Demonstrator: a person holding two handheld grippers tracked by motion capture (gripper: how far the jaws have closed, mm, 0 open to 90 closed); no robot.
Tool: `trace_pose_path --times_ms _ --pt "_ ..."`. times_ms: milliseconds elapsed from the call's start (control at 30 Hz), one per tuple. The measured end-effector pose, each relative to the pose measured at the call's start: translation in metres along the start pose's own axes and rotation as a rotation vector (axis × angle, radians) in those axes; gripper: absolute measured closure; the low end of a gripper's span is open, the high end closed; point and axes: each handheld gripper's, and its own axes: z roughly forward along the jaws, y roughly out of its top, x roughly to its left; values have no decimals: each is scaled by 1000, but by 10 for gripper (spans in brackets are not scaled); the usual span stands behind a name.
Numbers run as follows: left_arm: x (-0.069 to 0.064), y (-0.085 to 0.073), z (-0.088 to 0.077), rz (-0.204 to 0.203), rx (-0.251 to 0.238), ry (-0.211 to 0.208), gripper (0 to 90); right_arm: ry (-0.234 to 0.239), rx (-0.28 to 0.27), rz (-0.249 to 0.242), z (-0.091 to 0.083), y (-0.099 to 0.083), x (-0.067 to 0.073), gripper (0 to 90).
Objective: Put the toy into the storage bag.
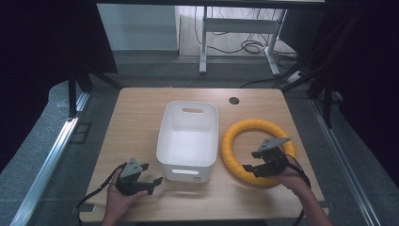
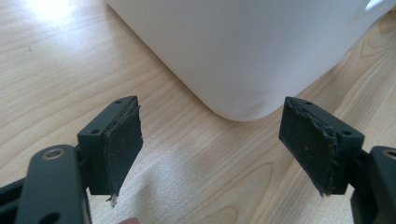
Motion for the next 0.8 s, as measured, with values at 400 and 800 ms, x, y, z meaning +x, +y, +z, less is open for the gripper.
trace_pose_path --times_ms 400,800 --pt "-2 -1 0 10 4 0 206 35 168 -45 9 18 -2 336" --pt "-2 -2 3 23 25 3 204 79 381 -117 37 19 8 328"
